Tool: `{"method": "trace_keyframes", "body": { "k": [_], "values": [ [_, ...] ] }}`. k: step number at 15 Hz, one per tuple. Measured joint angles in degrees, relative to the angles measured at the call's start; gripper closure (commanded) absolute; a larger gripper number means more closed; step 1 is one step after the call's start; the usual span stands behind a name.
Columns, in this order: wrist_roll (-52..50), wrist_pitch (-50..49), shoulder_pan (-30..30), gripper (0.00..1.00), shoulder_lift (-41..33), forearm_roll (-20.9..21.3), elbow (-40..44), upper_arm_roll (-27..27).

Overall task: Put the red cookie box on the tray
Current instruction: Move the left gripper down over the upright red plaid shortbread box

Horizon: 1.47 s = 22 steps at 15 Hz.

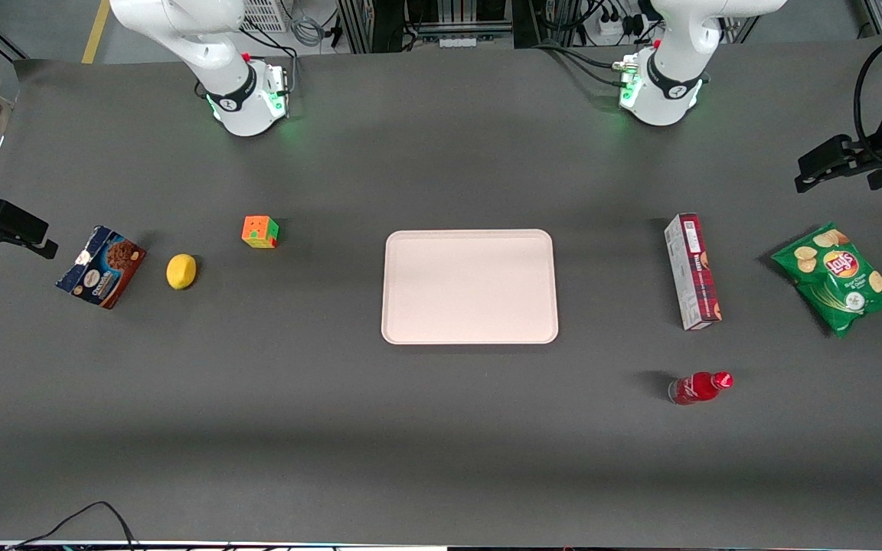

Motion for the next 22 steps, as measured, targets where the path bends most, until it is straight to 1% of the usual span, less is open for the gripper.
{"method": "trace_keyframes", "body": {
  "k": [13,18,20,21,22],
  "values": [
    [2.15,-0.86,-0.65,0.00,1.85,0.88,-0.05,-0.57],
    [4.05,0.07,-0.85,0.00,7.56,0.81,-0.05,-0.65],
    [4.05,0.29,-1.32,0.06,10.51,0.80,-0.06,-0.68],
    [4.05,0.99,-1.56,0.07,12.07,0.74,-0.06,-0.68],
    [4.05,1.93,-1.72,0.02,13.52,0.73,-0.08,-0.69]
  ]
}}
